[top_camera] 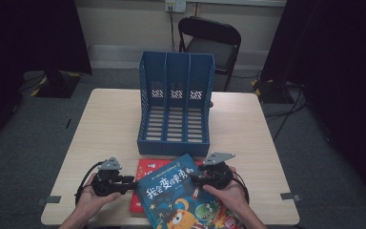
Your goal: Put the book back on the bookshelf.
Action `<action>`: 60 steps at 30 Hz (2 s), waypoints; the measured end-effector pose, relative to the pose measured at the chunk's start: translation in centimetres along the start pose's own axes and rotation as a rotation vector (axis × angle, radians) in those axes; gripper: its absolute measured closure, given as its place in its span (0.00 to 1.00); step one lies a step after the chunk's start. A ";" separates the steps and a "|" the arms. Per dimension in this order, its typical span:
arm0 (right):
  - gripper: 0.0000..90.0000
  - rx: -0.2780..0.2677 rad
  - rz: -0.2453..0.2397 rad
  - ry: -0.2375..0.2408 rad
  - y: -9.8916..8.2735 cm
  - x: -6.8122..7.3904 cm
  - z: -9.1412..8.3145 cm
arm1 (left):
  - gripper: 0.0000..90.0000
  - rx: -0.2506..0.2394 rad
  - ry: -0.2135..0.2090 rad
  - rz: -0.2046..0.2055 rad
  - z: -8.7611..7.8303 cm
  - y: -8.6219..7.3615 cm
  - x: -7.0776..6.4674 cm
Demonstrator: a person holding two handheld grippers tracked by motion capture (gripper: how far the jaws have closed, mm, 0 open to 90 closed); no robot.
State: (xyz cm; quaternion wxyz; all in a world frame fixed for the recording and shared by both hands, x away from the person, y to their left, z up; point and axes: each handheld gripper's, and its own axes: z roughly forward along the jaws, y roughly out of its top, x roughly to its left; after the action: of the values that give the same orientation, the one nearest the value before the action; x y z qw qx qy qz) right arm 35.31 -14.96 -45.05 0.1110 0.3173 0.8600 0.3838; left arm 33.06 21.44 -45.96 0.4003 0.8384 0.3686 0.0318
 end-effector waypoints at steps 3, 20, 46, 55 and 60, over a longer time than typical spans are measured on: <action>0.51 -0.003 0.009 -0.013 -0.4 -0.2 -0.5 | 0.74 -0.008 0.024 -0.012 0.6 0.6 0.1; 0.51 -0.031 0.049 -0.066 -1.8 -0.6 -1.7 | 0.72 -0.042 0.043 -0.039 2.7 2.7 1.3; 0.51 -0.049 0.081 -0.063 -2.6 -1.3 -2.3 | 0.52 -0.073 0.035 -0.045 2.6 3.5 -0.4; 0.51 -0.045 0.083 -0.069 -2.6 -1.2 -2.4 | 0.41 -0.033 -0.026 -0.016 3.3 2.2 -2.3; 0.51 -0.047 0.085 -0.073 -2.6 -1.2 -2.3 | 0.48 -0.041 -0.010 -0.026 3.4 2.3 -2.0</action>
State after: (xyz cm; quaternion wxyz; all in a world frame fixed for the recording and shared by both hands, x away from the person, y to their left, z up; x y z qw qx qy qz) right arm 34.06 -18.42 -45.42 0.1334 0.3647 0.8319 0.3963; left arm 34.20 17.06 -46.15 0.4199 0.8251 0.3768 0.0297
